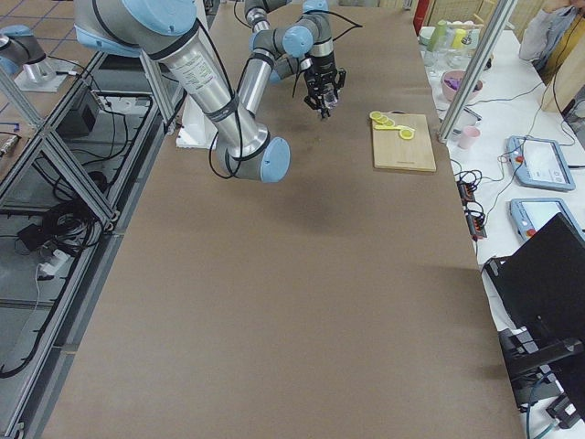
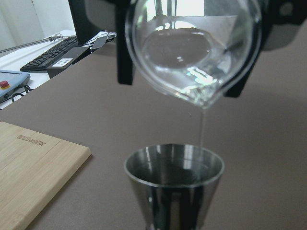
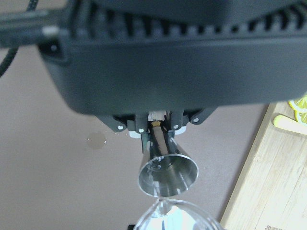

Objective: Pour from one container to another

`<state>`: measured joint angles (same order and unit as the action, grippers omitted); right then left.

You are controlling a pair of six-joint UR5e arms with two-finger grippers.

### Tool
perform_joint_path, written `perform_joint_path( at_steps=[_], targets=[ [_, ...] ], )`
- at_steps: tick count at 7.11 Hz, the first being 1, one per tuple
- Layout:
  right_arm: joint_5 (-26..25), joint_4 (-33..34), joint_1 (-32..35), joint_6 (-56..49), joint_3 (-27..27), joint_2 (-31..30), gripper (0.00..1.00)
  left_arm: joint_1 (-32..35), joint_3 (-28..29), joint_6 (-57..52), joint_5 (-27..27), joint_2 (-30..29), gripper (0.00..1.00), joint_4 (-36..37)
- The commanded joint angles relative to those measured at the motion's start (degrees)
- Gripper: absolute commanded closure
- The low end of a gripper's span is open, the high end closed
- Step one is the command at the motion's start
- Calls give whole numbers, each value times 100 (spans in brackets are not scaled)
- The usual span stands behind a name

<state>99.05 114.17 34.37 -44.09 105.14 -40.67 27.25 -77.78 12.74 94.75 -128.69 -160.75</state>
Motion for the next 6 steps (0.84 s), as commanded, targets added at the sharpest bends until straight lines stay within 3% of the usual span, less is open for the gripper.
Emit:
perform_joint_path(
  at_steps=[1, 6],
  targets=[
    [9, 0, 0, -12, 15, 15, 100, 0, 0, 0, 0, -7, 100, 0],
    [88, -61, 35, 14, 68, 33, 100, 0, 9, 0, 0, 1, 100, 0]
  ],
)
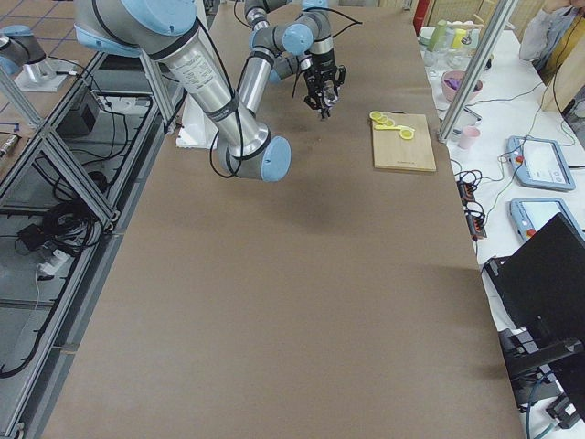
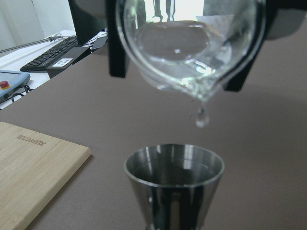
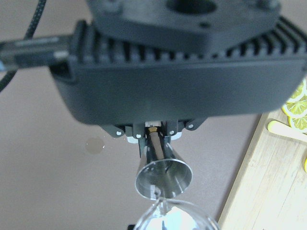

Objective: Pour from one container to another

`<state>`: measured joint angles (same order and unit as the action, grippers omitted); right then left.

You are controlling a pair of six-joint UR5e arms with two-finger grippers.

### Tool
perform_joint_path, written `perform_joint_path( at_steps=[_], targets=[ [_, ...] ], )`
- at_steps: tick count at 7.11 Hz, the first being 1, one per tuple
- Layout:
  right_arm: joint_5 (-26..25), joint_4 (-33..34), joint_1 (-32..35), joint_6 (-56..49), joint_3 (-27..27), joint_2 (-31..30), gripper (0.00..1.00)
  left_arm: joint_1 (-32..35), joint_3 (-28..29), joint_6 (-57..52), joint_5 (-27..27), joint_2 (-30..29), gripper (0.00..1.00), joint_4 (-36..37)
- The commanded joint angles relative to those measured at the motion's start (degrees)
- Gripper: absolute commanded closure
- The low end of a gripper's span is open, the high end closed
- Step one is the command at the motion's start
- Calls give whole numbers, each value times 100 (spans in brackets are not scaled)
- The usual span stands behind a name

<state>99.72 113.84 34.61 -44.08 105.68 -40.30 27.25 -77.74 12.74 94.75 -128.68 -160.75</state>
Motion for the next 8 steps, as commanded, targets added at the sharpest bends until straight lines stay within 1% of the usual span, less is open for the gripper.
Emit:
perform_joint_path(
  at_steps=[1, 3, 5, 6, 7, 8],
  targets=[
    [47, -28, 11, 31, 57, -4, 100, 0, 4, 0, 0, 0, 100, 0],
    [231, -55, 116, 66, 119, -22, 100, 0, -4, 0, 0, 9, 100, 0],
    [512, -291, 344, 84, 128, -126, 100, 0, 4, 0, 0, 9, 100, 0],
    [775, -414, 528, 92, 146, -171, 100, -9, 22, 0, 9, 9, 100, 0],
    [995, -580, 695, 92, 224, -345, 100, -26, 39, 0, 26, 9, 100, 0],
    [1049, -782, 775, 92, 486, -686, 100, -35, 39, -35, 79, 9, 100, 0]
  ],
)
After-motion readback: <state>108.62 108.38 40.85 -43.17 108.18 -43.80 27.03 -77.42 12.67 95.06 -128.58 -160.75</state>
